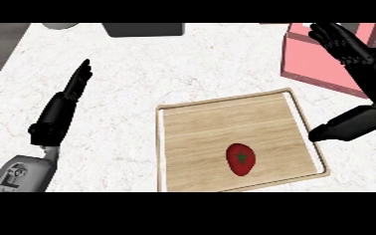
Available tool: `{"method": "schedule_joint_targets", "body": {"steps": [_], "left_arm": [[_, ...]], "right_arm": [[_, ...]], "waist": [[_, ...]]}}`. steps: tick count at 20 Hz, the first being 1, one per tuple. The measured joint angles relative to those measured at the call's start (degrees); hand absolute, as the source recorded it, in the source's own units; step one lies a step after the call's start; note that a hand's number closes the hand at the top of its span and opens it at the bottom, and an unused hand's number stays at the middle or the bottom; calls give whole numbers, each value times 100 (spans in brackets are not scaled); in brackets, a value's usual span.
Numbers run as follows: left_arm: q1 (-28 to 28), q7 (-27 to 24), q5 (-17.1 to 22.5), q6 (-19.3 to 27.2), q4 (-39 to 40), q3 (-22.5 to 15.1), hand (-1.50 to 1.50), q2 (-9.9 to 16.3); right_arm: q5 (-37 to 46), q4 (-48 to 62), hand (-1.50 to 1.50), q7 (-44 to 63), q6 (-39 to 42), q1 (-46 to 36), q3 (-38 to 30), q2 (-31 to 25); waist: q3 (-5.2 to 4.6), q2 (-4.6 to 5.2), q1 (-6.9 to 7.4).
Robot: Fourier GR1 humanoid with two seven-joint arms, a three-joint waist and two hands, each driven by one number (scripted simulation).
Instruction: Pick the tomato from the tray and place it in the cardboard box
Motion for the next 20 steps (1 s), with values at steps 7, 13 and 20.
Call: {"method": "schedule_joint_targets", "body": {"steps": [7, 13, 20], "left_arm": [[-240, 175, 76, -599, -304, -133, 0, 131], [-175, 140, -17, -717, -337, -159, 0, 74], [-186, 273, -2, -817, -430, -66, 0, 104]], "right_arm": [[963, -41, -150, -1655, 570, 252, -146, -470], [1974, -487, -150, -1966, 807, 273, 70, -932], [2880, -1867, -150, -956, 1351, 238, 681, -1536]], "waist": [[17, 54, 140], [13, 55, 171], [4, 30, 146]]}}
